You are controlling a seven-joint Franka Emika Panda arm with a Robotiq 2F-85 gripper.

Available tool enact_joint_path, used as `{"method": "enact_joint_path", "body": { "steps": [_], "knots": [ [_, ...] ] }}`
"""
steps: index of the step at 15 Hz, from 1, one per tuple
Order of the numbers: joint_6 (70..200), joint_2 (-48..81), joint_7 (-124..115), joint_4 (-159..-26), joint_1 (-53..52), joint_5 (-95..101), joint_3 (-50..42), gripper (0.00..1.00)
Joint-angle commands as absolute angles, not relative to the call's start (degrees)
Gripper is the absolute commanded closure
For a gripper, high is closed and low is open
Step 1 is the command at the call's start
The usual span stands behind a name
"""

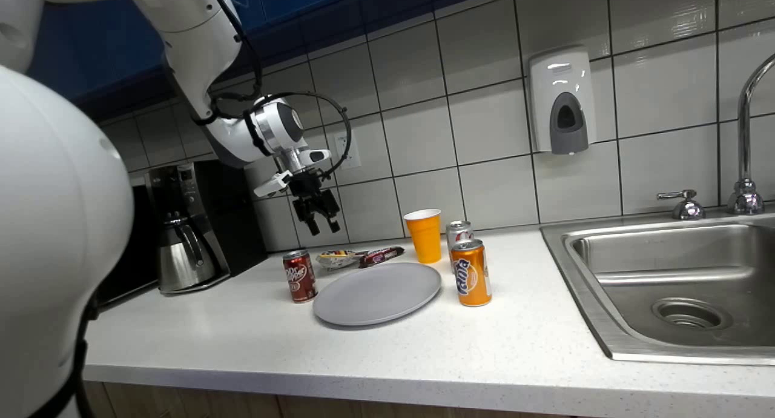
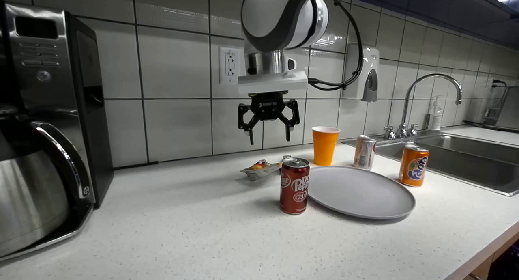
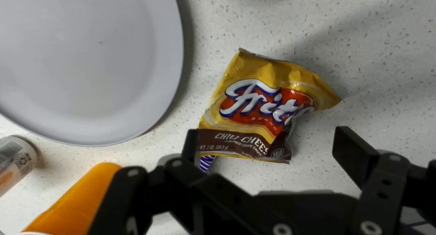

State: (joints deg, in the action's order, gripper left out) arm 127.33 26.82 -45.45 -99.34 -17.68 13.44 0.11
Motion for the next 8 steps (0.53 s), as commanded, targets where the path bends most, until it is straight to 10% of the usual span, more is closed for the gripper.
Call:
{"method": "enact_joint_path", "body": {
  "steps": [1, 8],
  "knots": [
    [126.54, 27.07, -45.47, -98.82, -18.22, 14.27, 0.26, 0.00],
    [127.36, 25.94, -45.94, -100.44, -19.85, 13.93, 1.07, 0.00]
  ]
}}
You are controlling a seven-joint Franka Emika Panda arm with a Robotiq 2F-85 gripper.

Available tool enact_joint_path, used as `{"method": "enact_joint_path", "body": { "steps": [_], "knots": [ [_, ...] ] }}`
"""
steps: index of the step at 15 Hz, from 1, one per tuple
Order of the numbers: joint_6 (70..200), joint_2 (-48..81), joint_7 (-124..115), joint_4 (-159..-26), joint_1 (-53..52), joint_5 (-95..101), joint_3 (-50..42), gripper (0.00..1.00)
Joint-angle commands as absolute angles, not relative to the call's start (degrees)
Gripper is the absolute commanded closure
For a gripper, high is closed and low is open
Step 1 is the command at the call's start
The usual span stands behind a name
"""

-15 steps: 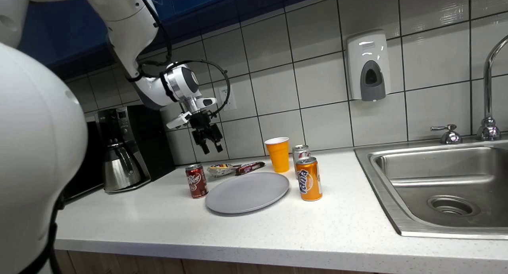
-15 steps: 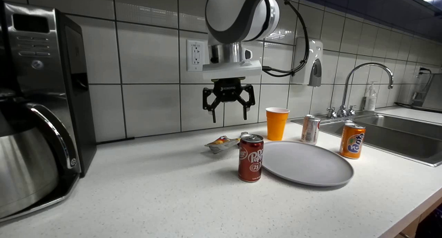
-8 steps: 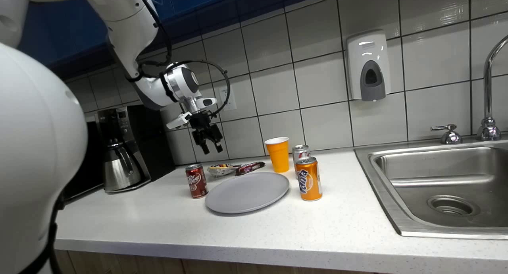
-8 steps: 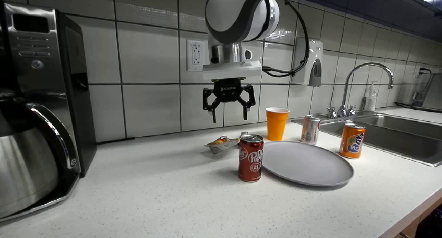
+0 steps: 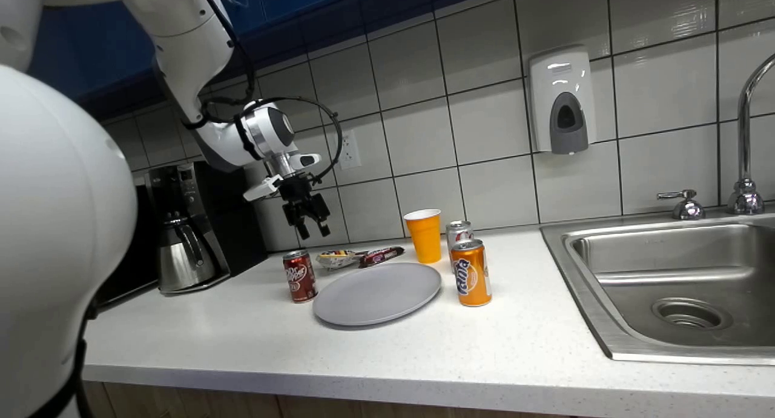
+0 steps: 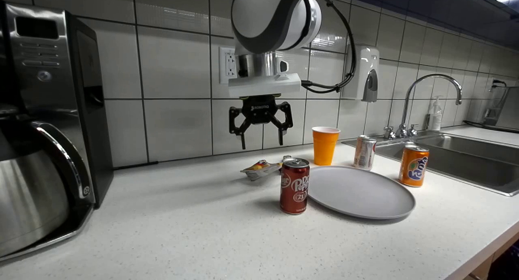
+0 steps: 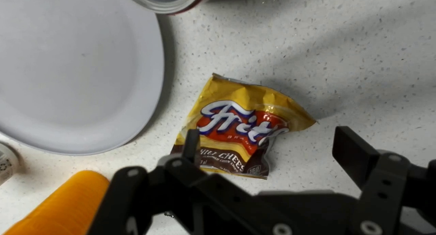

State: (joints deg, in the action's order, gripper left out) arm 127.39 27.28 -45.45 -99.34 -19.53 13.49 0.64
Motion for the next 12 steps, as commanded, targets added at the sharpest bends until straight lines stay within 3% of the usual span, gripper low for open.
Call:
{"method": "enact_joint_path", "body": {
  "steps": [1, 12],
  "knots": [
    [127.77, 25.67, -45.81, -100.98, -19.77, 13.54, 1.28, 0.00],
    [134.00, 23.91, -46.32, -108.09, -20.12, 14.20, 1.13, 0.00]
  ]
}}
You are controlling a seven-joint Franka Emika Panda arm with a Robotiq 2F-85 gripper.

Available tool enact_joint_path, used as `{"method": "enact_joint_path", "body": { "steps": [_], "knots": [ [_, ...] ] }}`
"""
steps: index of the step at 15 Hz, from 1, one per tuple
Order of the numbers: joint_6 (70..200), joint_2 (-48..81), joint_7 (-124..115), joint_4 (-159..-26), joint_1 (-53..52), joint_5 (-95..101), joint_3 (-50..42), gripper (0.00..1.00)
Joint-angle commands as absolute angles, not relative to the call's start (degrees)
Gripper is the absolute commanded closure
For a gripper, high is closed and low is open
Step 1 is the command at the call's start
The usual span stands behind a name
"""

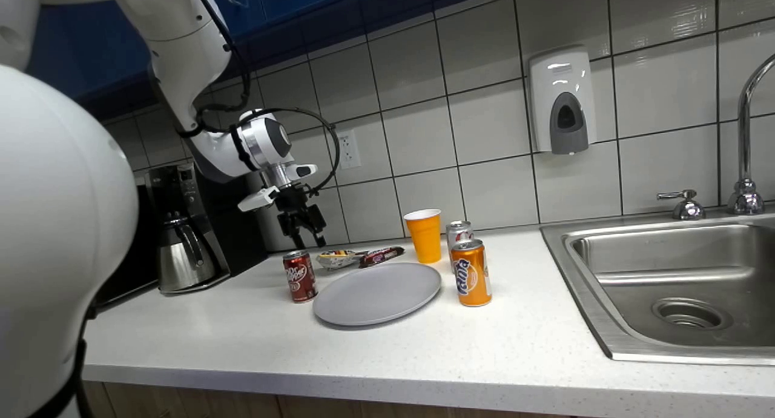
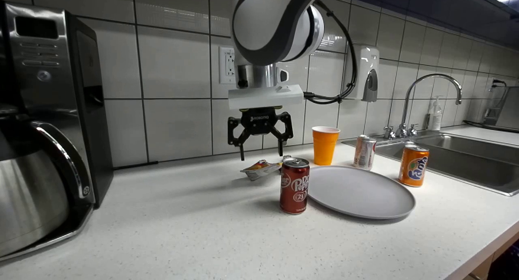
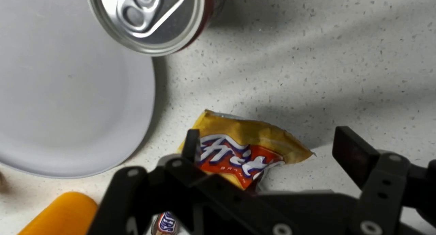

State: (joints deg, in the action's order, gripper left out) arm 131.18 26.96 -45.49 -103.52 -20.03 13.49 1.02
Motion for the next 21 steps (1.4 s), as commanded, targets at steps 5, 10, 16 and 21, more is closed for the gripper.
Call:
{"method": "enact_joint_path", "body": {
  "steps": [5, 10, 16, 21],
  "knots": [
    [138.48, 21.76, -46.47, -112.16, -20.15, 14.91, 0.52, 0.00],
    [144.03, 17.71, -44.62, -118.72, -18.79, 13.43, 1.13, 0.00],
    [145.85, 13.52, -39.56, -125.04, -16.43, 12.91, 1.58, 0.00],
    [145.94, 11.49, -33.37, -127.31, -14.67, 11.91, 2.23, 0.00]
  ]
}}
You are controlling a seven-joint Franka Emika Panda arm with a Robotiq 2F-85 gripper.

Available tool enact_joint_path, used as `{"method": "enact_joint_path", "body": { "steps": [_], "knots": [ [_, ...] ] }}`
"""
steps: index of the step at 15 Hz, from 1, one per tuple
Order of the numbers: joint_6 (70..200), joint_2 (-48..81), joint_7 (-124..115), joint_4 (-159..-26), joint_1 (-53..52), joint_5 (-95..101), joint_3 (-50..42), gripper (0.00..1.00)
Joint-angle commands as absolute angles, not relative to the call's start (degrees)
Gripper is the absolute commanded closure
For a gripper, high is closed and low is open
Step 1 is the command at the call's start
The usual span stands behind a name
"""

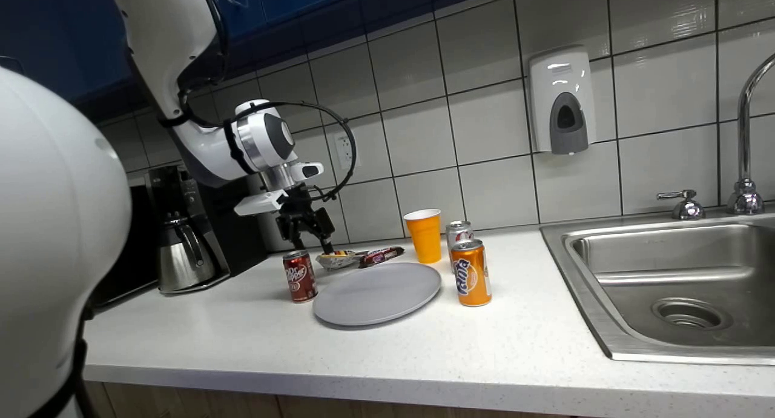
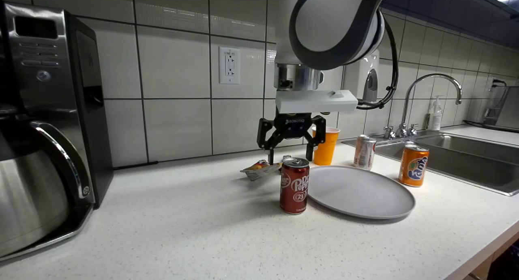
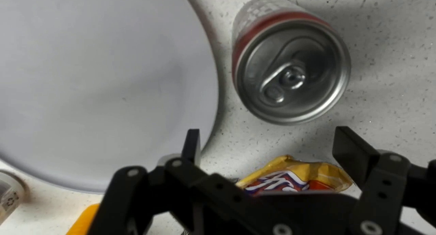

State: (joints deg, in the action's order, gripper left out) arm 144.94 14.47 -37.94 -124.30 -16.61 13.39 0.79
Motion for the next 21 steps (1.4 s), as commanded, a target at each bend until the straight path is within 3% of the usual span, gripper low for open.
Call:
{"method": "enact_joint_path", "body": {
  "steps": [1, 21],
  "knots": [
    [146.09, 11.49, -32.28, -127.51, -14.51, 11.54, 2.40, 0.00],
    [148.26, 10.49, -27.33, -130.80, -15.24, 4.90, 4.95, 0.00]
  ]
}}
